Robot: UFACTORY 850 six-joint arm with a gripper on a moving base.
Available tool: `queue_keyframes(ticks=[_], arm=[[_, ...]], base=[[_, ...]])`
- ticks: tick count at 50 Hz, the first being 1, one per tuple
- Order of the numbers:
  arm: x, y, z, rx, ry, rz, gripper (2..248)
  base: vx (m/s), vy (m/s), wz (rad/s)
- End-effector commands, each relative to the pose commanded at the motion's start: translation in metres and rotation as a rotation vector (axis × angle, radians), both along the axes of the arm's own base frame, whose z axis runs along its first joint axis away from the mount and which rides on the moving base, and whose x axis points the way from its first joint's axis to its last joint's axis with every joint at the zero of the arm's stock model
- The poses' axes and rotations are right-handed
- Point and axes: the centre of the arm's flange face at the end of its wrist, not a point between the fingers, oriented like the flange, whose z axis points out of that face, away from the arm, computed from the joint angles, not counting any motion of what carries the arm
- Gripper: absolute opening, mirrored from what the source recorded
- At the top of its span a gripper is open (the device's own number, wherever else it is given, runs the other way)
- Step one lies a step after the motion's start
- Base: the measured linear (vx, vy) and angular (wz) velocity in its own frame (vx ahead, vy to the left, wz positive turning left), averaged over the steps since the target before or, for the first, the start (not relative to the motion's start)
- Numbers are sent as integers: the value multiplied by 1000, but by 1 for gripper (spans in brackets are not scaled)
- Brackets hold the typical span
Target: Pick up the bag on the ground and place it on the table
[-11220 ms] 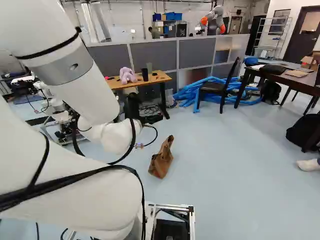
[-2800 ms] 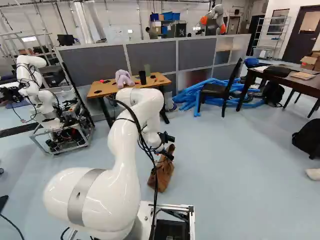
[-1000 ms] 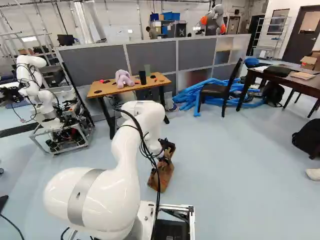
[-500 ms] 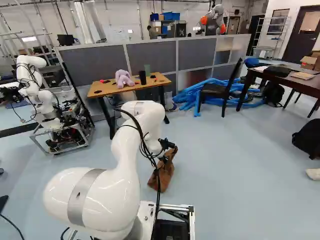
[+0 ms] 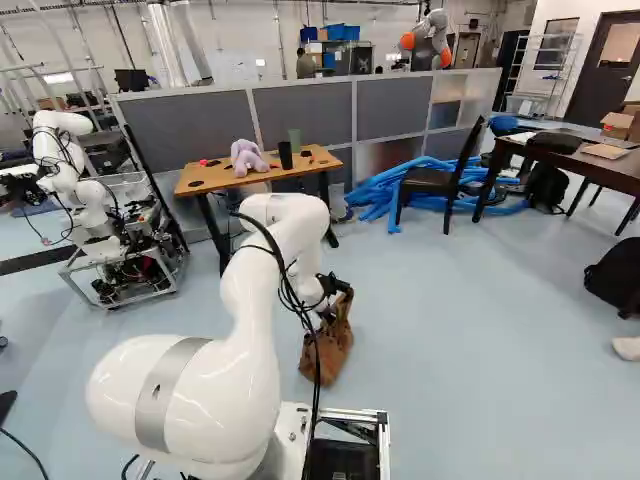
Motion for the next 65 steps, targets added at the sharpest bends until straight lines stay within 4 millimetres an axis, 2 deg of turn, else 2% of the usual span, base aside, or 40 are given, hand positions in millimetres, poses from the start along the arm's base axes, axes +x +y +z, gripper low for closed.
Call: queue_keyframes(ticks=[65], arm=[[-4, 0, 97, -1, -29, 0, 21]], base=[[0, 0, 0]])
